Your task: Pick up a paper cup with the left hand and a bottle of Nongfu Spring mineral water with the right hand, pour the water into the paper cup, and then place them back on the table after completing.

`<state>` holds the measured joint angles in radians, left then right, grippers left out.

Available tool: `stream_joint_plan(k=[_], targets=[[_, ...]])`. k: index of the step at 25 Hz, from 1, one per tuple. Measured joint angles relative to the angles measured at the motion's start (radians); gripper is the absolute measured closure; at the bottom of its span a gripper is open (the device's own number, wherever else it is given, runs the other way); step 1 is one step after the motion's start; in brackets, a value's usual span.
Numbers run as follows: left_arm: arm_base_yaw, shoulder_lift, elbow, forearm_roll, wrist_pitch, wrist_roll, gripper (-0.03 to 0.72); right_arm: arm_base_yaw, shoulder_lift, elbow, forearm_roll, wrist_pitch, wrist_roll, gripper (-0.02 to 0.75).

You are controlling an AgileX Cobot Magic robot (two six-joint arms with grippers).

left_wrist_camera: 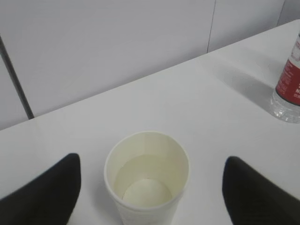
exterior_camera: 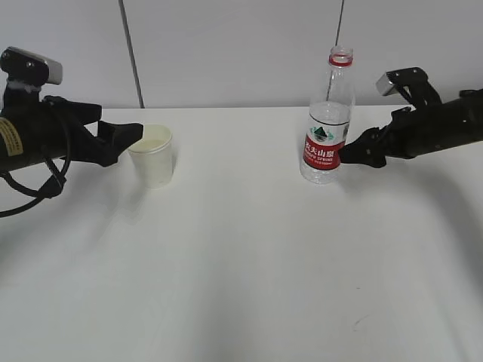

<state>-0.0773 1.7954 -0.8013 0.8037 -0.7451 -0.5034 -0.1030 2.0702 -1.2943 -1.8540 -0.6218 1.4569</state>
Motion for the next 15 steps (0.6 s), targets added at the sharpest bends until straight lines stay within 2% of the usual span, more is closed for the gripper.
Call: stream_joint_plan(k=[6, 15], targets=[[0.000, -0.029, 0.000, 0.000, 0.048, -0.036, 0.125, -0.012, -0.053, 0.008, 0.000, 0.011, 0.040, 0.162], [0.000, -0.119, 0.000, -0.024, 0.179, -0.089, 0.125, -0.086, -0.157, 0.019, 0.000, 0.003, 0.078, 0.163]])
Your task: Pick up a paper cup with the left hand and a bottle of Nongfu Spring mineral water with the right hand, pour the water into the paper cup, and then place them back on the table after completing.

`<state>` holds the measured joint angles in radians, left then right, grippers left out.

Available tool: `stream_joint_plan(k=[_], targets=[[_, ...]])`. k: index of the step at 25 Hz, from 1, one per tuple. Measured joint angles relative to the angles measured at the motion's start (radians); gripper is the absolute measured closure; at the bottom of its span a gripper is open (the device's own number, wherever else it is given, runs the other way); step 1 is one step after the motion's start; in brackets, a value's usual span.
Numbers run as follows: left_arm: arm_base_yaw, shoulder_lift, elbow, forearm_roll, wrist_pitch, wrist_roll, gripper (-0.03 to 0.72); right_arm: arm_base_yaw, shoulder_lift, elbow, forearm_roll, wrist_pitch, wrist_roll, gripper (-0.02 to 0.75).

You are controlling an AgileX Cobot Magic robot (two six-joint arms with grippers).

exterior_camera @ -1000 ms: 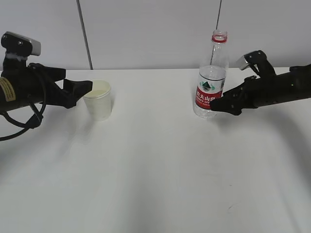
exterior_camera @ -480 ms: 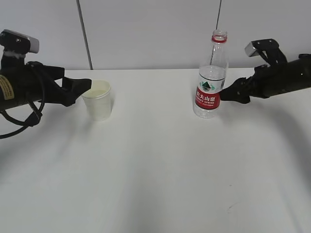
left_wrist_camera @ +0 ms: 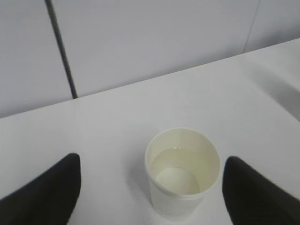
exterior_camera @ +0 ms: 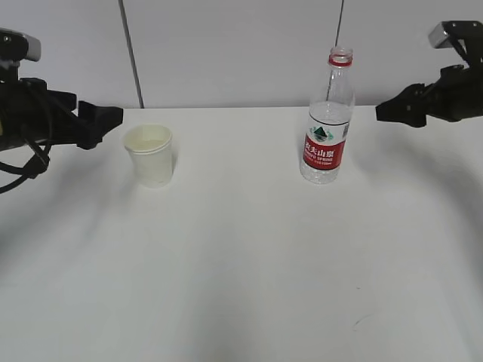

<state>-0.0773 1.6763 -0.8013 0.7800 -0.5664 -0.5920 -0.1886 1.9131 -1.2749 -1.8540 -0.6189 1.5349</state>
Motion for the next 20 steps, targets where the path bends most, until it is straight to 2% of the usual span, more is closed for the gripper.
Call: stream_joint_plan(k=[5, 11, 16, 20], targets=[[0.000, -0.048, 0.000, -0.067, 0.146, -0.069, 0.134, 0.000, -0.060, 0.000, 0.000, 0.019, 0.016, 0.163], [0.000, -0.108, -0.001, -0.180, 0.374, -0.080, 0.160, 0.000, -0.121, 0.000, 0.000, 0.090, 0.037, 0.163], [0.000, -0.148, -0.058, -0.289, 0.713, -0.080, 0.174, 0.000, -0.168, 0.000, -0.002, 0.126, 0.048, 0.163], [-0.003, -0.151, -0.109, -0.351, 0.955, -0.080, 0.244, 0.000, -0.189, 0.000, -0.002, 0.127, 0.050, 0.163]])
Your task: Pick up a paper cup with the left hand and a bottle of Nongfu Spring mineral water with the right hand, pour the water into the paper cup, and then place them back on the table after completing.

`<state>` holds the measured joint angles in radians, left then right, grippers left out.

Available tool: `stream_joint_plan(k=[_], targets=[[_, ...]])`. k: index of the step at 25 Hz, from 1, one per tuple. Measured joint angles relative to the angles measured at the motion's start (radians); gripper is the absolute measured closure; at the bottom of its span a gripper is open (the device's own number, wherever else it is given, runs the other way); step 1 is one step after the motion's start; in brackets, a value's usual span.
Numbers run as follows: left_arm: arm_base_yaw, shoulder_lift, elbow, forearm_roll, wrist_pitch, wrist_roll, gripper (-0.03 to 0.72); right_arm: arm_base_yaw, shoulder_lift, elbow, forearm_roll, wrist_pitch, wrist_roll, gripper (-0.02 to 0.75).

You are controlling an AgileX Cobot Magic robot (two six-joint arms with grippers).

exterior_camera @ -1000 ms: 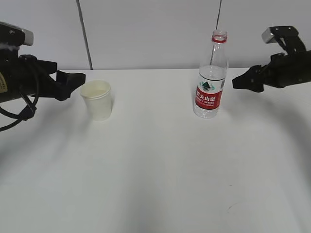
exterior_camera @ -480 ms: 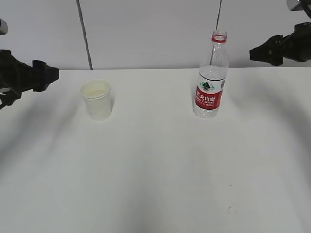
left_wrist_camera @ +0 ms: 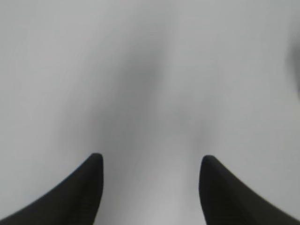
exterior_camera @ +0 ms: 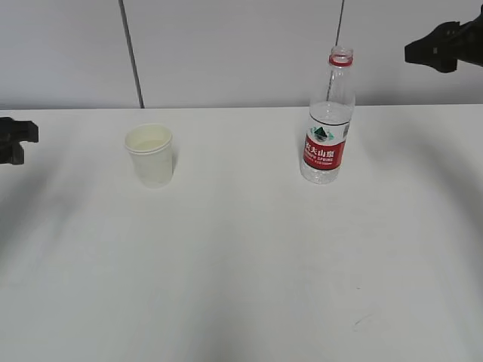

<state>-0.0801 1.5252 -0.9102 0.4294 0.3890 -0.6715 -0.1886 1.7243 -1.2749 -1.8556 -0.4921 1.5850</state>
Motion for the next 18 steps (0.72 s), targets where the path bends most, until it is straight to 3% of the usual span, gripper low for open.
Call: stream_joint_plan(k=[4, 11, 18], targets=[[-0.025, 0.000, -0.059, -0.064, 0.209, 0.073, 0.303, 0.000, -0.016, 0.000, 0.000, 0.000, 0.002, 0.163], [-0.037, 0.000, -0.168, -0.373, 0.505, 0.446, 0.314, 0.000, -0.028, 0.000, 0.000, 0.000, 0.035, 0.163], [-0.038, -0.001, -0.188, -0.404, 0.734, 0.535, 0.319, 0.000, -0.028, 0.000, 0.000, 0.000, 0.045, 0.163]])
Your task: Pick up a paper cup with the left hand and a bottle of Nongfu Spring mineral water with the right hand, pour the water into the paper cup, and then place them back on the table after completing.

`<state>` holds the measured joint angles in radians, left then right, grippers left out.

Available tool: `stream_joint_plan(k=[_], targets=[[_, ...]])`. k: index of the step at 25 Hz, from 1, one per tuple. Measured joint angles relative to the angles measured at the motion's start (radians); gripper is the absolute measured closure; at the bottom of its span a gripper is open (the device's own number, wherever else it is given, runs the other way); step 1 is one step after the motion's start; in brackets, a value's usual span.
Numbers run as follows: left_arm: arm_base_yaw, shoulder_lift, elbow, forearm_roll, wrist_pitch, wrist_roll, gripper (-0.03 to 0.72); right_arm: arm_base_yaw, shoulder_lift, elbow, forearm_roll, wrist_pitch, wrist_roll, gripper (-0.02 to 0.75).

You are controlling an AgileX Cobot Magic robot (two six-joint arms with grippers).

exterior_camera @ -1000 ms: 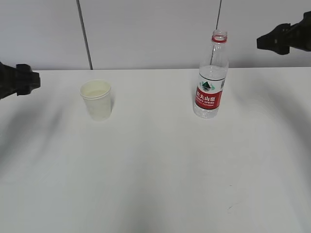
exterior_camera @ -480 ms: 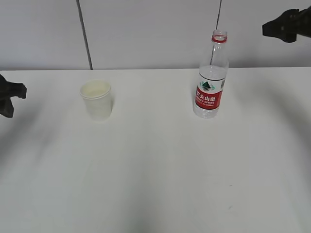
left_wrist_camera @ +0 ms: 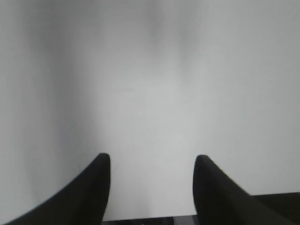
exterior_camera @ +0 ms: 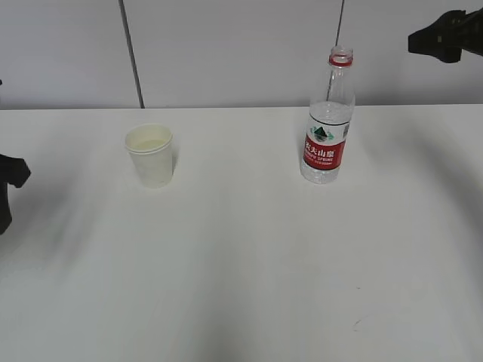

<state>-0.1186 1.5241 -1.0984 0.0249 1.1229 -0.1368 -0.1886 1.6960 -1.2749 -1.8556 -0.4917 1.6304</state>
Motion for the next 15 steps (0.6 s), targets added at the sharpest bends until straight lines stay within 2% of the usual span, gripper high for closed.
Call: stream_joint_plan(k=[7, 15], targets=[[0.000, -0.087, 0.029, 0.000, 0.085, 0.030, 0.370, 0.000, 0.000, 0.000, 0.000, 0.000, 0.019, 0.164], [0.000, -0.459, 0.243, 0.000, -0.005, 0.032, 0.395, 0.000, 0.000, 0.000, 0.000, 0.000, 0.027, 0.164]])
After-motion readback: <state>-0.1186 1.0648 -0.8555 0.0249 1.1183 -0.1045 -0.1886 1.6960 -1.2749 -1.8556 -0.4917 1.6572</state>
